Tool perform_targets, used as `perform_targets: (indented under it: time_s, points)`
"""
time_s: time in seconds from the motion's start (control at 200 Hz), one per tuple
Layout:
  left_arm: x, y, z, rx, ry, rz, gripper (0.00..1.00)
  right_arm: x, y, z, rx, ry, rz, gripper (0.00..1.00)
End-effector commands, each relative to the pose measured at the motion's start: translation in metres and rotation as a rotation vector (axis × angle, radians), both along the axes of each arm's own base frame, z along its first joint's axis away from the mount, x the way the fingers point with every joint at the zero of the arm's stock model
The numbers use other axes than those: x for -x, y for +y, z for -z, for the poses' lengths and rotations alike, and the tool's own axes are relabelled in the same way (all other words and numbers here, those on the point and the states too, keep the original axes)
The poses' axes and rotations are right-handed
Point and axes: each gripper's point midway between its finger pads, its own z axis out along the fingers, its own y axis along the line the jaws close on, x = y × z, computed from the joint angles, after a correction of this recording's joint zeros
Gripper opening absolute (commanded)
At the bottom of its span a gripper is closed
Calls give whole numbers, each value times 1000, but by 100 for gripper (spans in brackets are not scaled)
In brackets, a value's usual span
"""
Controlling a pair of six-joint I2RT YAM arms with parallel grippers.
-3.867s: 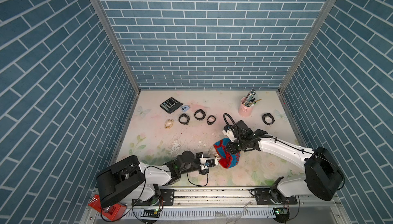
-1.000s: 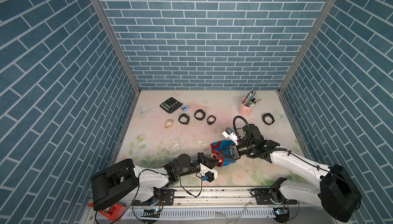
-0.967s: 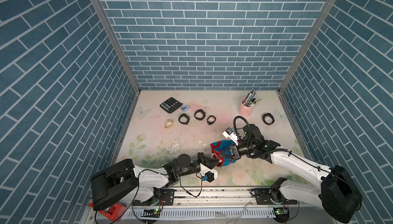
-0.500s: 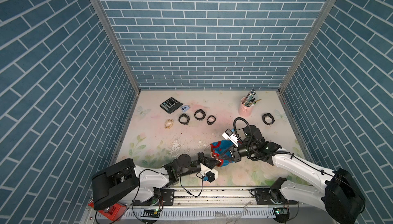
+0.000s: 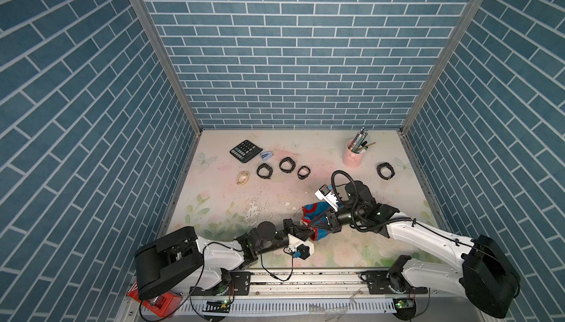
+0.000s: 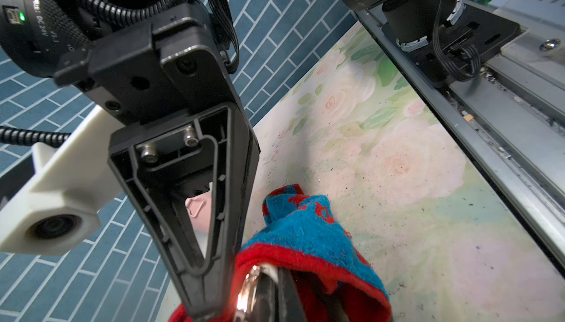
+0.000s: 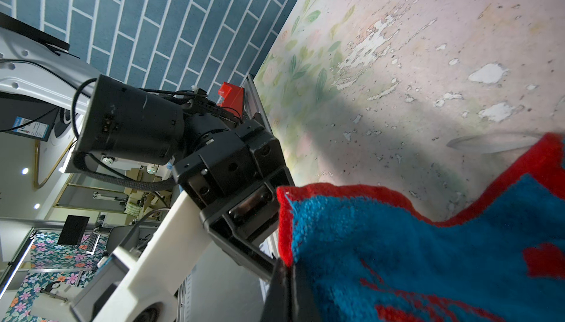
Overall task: Wipe the watch dial
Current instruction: Wipe the dirt from the watch dial.
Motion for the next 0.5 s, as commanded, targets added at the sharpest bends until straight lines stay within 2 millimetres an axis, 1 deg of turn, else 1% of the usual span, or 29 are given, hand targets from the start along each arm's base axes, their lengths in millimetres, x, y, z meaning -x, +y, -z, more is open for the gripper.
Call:
perform_targets:
  time_s: [0.0,0.105,0.215,0.325,0.435,0.495]
  points:
    - [-11,-6,-49,159,-73,-35,0,13,8,9,16,58,-46,0]
    - [-11,-7,-48,144,-80,-32,0,17,11,12,14,65,-60,0]
    - [-11,-6,-51,162,-85,-38,0,18,10,16,24,77,-57,0]
    - [-11,-6,-52,160,-95,-38,0,20,6,24,41,87,-46,0]
    - [-12,-3,-55,170,-103,-50,0,16,0,33,83,108,-9,0]
    - [-13,-3,-53,155,-110,-54,0,14,-2,37,90,120,5,0]
